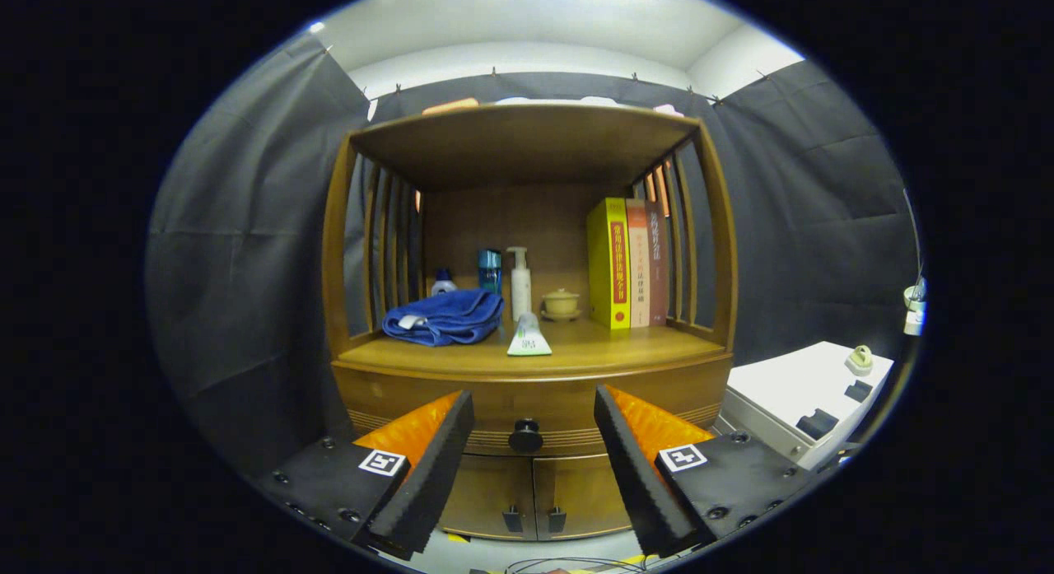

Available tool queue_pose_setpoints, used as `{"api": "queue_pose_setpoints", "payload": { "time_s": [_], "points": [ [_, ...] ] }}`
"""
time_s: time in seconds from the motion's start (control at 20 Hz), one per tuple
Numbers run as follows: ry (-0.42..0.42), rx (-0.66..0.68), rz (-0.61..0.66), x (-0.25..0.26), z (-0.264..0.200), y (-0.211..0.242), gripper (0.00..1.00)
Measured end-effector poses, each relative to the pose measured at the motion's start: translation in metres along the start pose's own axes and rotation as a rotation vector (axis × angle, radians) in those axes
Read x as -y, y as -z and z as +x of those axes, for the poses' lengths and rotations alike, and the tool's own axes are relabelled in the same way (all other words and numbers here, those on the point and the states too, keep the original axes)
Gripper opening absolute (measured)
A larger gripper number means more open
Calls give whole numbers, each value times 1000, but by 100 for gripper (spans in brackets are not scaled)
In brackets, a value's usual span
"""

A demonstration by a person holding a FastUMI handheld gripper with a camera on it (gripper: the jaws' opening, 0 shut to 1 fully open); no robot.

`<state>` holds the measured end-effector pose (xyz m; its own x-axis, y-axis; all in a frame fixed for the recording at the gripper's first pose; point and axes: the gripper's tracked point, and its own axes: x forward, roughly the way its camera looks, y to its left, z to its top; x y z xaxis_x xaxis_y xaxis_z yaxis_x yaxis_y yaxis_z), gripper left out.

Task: Pull open the drawer, take out the items inside it, and place them on the countertop above the cabinet.

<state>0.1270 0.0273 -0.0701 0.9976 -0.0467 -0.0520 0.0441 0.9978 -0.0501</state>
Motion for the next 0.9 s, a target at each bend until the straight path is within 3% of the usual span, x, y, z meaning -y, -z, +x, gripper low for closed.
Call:
{"api": "queue_pose_setpoints", "payload": {
  "time_s": [0.4, 0.65, 0.9],
  "points": [
    [-30, 32, 24, 32, -105, -49, 96],
    [-45, 57, -8, 35, -117, -65, 96],
    [-49, 35, 6, 37, -111, -52, 96]
  ]
}}
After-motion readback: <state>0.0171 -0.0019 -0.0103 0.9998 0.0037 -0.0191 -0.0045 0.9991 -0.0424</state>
